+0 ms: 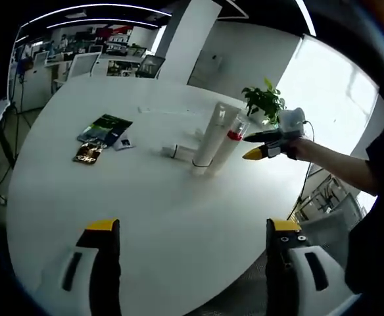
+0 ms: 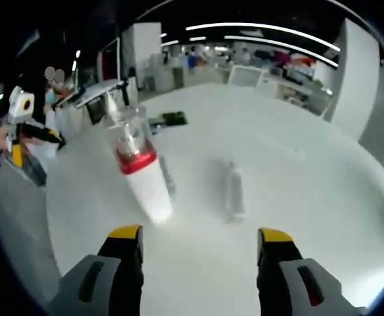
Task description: Arrange the skincare products in the storage area until every visible bottle or jar stands upright without overlapping.
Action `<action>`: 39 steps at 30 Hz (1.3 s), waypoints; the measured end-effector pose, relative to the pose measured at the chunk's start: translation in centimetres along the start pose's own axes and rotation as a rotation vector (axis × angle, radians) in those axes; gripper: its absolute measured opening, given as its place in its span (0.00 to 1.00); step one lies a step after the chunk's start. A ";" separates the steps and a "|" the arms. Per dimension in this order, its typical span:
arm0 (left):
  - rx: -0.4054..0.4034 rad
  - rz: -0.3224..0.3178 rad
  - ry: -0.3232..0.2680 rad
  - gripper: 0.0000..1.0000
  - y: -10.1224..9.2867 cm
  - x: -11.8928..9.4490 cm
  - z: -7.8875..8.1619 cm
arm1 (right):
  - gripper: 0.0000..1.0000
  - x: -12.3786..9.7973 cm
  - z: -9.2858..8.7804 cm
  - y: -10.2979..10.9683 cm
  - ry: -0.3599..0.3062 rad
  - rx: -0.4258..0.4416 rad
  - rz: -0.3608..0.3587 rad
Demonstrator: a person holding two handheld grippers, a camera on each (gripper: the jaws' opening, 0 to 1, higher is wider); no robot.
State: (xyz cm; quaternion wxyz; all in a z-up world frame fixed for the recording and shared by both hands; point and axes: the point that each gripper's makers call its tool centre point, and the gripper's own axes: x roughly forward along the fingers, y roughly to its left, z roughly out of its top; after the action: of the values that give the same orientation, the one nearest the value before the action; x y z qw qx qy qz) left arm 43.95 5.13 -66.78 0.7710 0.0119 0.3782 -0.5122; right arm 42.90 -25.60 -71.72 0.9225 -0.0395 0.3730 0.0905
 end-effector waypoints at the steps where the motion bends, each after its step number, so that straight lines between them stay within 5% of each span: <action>1: 0.001 0.001 0.001 0.87 0.1 0.1 0.0 | 0.67 0.3 0.3 -0.1 -0.010 0.006 0.012; 22: -0.026 0.018 0.026 0.88 1.4 0.8 -0.6 | 0.64 5.5 0.6 -2.2 0.061 -0.025 0.034; 39: -0.041 0.018 0.034 0.87 2.0 1.3 -0.8 | 0.34 7.8 1.3 -4.8 0.102 0.030 -0.057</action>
State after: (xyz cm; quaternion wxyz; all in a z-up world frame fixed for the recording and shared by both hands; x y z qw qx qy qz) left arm 45.32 5.36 -68.88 0.7691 0.0083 0.4015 -0.4972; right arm 50.27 -29.02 -76.18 0.9049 -0.0409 0.4198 0.0565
